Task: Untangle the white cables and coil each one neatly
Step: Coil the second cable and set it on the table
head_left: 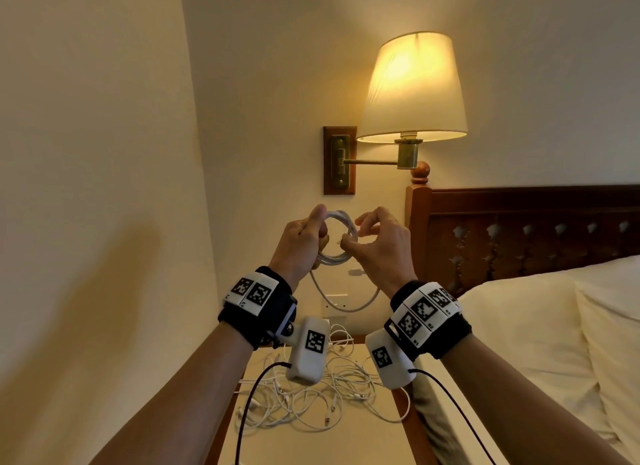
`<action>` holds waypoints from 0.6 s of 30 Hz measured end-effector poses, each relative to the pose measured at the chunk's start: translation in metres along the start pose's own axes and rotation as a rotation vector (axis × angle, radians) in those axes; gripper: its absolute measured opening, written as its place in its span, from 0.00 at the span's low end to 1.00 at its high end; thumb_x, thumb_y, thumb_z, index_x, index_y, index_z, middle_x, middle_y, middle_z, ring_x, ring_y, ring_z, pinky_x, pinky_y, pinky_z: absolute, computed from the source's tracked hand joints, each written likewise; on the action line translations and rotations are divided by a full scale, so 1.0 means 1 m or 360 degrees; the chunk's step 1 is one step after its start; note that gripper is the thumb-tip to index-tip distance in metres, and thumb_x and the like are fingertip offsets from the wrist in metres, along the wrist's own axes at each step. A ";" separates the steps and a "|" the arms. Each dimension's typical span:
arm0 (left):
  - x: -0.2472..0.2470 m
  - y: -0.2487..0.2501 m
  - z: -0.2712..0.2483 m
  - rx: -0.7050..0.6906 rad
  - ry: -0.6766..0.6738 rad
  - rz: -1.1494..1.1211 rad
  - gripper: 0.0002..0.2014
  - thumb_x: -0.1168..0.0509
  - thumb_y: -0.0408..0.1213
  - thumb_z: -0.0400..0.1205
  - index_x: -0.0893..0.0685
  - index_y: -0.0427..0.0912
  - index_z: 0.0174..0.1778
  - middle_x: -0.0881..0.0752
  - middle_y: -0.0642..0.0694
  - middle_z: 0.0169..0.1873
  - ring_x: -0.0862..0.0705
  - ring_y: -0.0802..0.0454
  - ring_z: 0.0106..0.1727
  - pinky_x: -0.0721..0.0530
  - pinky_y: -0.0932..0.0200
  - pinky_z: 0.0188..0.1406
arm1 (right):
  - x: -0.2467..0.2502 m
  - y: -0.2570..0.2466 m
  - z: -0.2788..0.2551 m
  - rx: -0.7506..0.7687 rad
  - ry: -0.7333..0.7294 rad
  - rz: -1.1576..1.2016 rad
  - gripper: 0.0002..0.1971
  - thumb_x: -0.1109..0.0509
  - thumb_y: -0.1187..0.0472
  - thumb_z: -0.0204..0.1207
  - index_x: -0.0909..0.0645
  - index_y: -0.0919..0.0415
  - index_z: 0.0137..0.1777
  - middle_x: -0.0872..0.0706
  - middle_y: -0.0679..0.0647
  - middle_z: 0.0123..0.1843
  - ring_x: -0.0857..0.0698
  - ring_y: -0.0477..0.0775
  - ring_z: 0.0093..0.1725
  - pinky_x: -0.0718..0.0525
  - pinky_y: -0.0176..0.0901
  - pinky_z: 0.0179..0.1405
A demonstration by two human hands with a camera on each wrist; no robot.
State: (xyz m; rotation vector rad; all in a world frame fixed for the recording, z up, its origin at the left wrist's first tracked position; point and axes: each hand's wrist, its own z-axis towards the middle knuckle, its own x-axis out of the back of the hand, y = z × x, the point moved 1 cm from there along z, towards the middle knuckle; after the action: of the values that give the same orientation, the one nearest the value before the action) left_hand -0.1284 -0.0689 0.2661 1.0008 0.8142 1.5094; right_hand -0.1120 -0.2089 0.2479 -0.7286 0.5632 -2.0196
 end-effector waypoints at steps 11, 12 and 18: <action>0.016 -0.003 0.006 -0.0052 0.0069 0.0001 0.22 0.49 0.55 0.88 0.28 0.48 0.31 0.35 0.52 0.21 0.40 0.56 0.22 0.38 0.58 0.25 | 0.016 -0.010 -0.007 -0.0054 -0.0769 0.0677 0.13 0.29 0.71 0.76 0.28 0.63 0.56 0.10 0.57 0.51 0.10 0.51 0.52 0.12 0.44 0.55; 0.018 -0.004 0.006 -0.0051 0.0083 -0.0001 0.22 0.49 0.55 0.88 0.28 0.48 0.31 0.35 0.52 0.21 0.40 0.56 0.22 0.38 0.58 0.25 | 0.018 -0.009 -0.006 -0.0042 -0.0831 0.0639 0.15 0.29 0.73 0.75 0.28 0.63 0.57 0.10 0.57 0.53 0.10 0.51 0.53 0.12 0.45 0.57; 0.016 -0.004 0.007 -0.0092 0.0090 0.0024 0.22 0.49 0.54 0.88 0.28 0.47 0.31 0.36 0.51 0.22 0.40 0.56 0.23 0.38 0.59 0.25 | 0.019 -0.003 -0.006 -0.0179 -0.0795 0.0515 0.20 0.28 0.76 0.74 0.29 0.60 0.61 0.09 0.57 0.50 0.09 0.51 0.51 0.12 0.49 0.56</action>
State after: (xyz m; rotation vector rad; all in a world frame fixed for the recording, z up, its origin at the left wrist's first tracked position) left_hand -0.1209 -0.0527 0.2679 0.9268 0.7998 1.5717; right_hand -0.1262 -0.2227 0.2508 -1.0908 0.4635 -1.4459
